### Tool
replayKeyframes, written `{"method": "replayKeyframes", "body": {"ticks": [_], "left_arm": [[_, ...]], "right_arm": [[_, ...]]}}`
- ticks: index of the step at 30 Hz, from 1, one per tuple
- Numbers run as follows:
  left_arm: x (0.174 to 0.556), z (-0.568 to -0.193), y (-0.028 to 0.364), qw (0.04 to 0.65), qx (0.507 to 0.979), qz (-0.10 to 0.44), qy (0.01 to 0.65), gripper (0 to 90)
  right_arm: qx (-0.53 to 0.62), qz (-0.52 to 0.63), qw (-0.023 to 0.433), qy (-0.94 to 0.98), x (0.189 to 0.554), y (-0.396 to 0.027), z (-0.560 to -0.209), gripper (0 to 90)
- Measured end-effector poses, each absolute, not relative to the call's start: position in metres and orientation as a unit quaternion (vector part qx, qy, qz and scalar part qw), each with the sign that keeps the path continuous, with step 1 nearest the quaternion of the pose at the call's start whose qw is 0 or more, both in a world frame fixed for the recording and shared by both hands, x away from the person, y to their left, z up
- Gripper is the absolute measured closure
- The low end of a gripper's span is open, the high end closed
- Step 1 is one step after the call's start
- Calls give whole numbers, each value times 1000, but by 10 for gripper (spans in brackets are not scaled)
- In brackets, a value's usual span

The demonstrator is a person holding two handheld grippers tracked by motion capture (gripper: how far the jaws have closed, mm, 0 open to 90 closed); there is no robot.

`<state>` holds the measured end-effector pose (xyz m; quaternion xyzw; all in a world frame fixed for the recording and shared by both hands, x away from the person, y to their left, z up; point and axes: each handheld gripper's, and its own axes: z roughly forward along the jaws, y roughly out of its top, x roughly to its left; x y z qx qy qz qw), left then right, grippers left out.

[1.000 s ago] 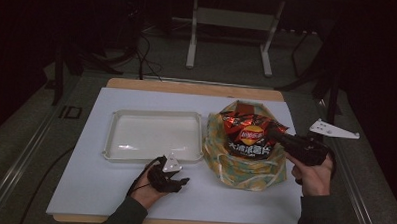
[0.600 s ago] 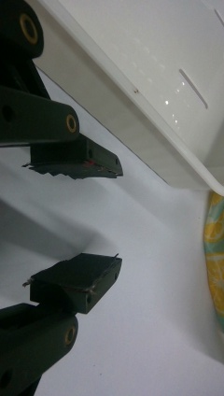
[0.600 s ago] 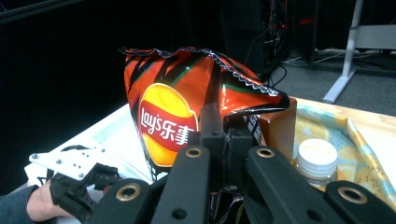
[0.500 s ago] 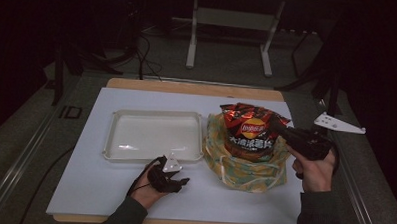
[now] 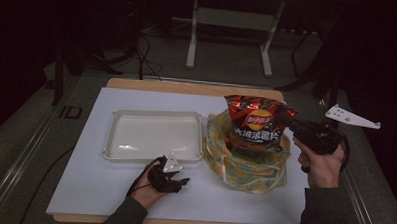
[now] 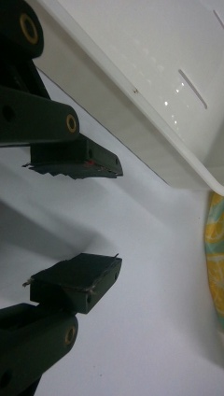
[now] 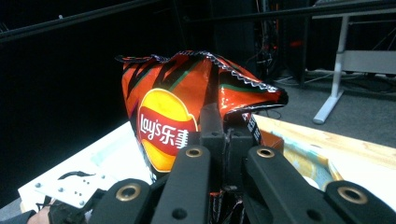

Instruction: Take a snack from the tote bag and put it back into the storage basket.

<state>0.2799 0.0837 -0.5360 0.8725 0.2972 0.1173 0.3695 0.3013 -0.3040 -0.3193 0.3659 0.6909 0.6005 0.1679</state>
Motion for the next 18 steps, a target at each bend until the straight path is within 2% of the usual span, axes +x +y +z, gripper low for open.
{"method": "replayKeyframes", "body": {"ticks": [18], "left_arm": [[280,-536,84,370,872,118,297,493]], "right_arm": [[349,611,152,694,298,-290,-311,899]]}}
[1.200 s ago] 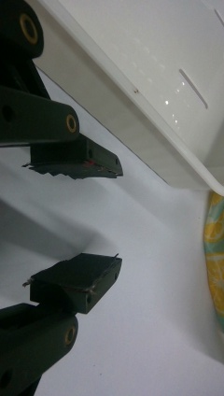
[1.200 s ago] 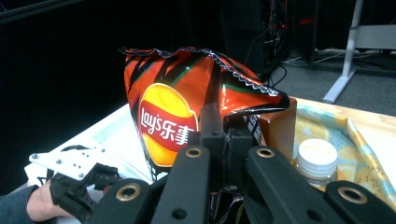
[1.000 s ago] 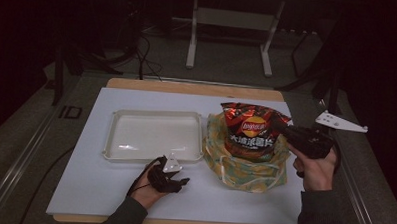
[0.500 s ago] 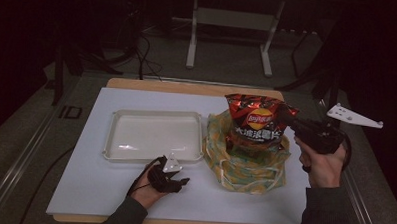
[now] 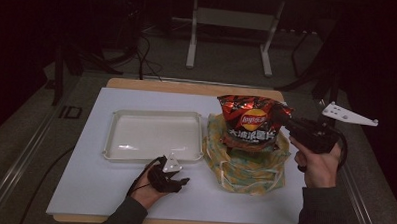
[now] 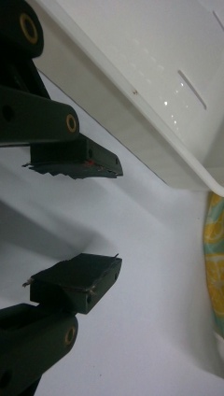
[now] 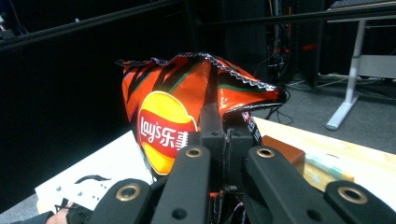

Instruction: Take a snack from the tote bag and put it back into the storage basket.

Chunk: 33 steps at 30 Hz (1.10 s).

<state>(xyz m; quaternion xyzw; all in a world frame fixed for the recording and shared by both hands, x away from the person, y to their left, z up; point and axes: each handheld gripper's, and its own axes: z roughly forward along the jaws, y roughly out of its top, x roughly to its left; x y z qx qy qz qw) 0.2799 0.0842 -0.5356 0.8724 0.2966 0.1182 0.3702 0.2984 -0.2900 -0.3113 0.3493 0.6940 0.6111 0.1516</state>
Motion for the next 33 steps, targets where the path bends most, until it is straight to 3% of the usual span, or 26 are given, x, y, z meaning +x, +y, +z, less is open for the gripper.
{"method": "replayKeyframes", "body": {"ticks": [33], "left_arm": [[280,-536,85,374,871,117,297,494]], "right_arm": [[324,621,130,702,324,-225,-299,899]]}}
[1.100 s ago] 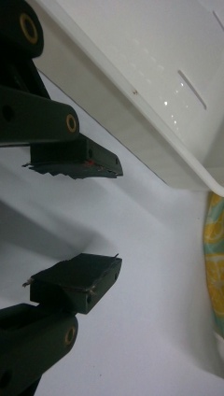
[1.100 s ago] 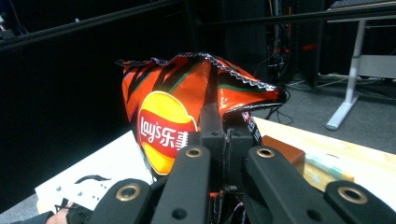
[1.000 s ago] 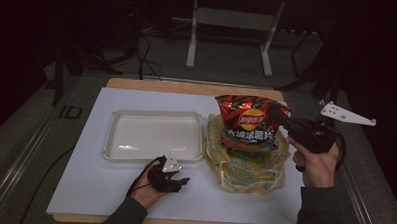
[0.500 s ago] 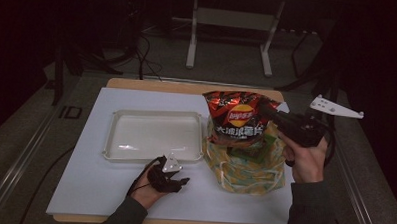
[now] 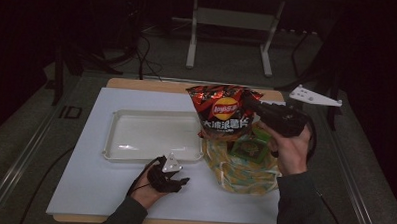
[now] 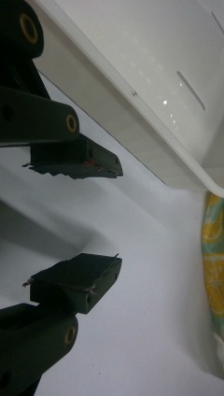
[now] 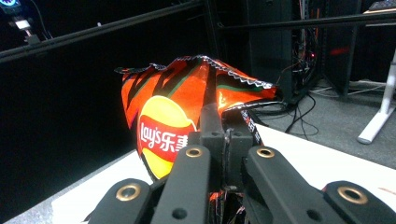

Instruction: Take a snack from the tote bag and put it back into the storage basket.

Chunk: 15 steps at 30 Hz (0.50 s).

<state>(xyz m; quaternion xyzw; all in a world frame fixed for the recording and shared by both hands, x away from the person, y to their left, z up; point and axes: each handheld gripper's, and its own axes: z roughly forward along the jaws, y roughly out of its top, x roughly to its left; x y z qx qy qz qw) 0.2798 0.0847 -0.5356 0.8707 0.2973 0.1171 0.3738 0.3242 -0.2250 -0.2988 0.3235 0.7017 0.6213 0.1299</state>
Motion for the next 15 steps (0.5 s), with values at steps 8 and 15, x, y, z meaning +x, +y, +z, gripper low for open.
{"method": "replayKeyframes", "body": {"ticks": [8,15], "left_arm": [[279,-535,86,375,870,118,299,497],[279,-535,88,373,870,120,300,497]], "right_arm": [[320,622,126,703,337,-207,-295,900],[315,619,128,707,349,-188,-293,900]]}}
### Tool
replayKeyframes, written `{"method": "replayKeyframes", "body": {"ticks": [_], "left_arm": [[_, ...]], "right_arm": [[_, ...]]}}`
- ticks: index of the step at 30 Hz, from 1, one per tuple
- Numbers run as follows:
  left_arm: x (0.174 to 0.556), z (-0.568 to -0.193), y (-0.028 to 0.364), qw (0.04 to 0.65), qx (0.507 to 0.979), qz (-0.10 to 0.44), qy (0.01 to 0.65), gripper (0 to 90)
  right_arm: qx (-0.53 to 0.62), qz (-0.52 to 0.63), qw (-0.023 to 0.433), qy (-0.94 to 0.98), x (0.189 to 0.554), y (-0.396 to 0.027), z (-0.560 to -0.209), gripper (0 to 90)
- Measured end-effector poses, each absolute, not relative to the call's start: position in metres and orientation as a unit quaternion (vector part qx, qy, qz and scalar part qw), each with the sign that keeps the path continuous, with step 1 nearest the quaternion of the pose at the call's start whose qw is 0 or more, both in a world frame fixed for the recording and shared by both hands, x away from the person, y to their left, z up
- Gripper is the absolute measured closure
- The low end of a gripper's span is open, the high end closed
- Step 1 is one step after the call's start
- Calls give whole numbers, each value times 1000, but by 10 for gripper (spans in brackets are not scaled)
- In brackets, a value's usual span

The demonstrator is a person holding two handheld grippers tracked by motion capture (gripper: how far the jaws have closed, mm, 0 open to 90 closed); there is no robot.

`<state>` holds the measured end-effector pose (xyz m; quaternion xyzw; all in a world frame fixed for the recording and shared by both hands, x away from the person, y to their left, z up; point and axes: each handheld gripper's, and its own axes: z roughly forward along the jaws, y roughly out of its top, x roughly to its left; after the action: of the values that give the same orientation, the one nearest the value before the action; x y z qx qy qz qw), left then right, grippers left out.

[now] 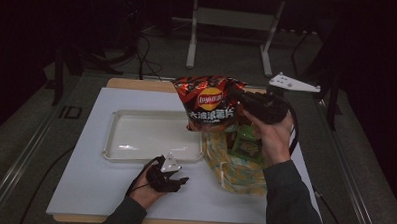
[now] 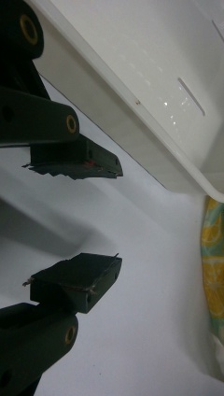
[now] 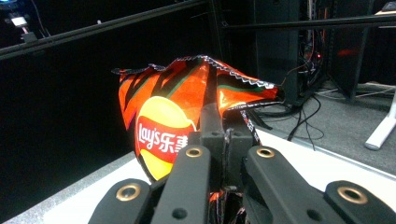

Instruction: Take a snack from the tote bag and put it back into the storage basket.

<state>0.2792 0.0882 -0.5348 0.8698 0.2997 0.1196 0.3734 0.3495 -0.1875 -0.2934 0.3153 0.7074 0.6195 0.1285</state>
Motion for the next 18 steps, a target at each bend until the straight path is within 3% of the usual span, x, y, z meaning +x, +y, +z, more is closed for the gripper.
{"method": "replayKeyframes", "body": {"ticks": [18], "left_arm": [[278,-534,88,379,869,114,298,496]], "right_arm": [[326,616,117,708,393,-129,-328,900]]}}
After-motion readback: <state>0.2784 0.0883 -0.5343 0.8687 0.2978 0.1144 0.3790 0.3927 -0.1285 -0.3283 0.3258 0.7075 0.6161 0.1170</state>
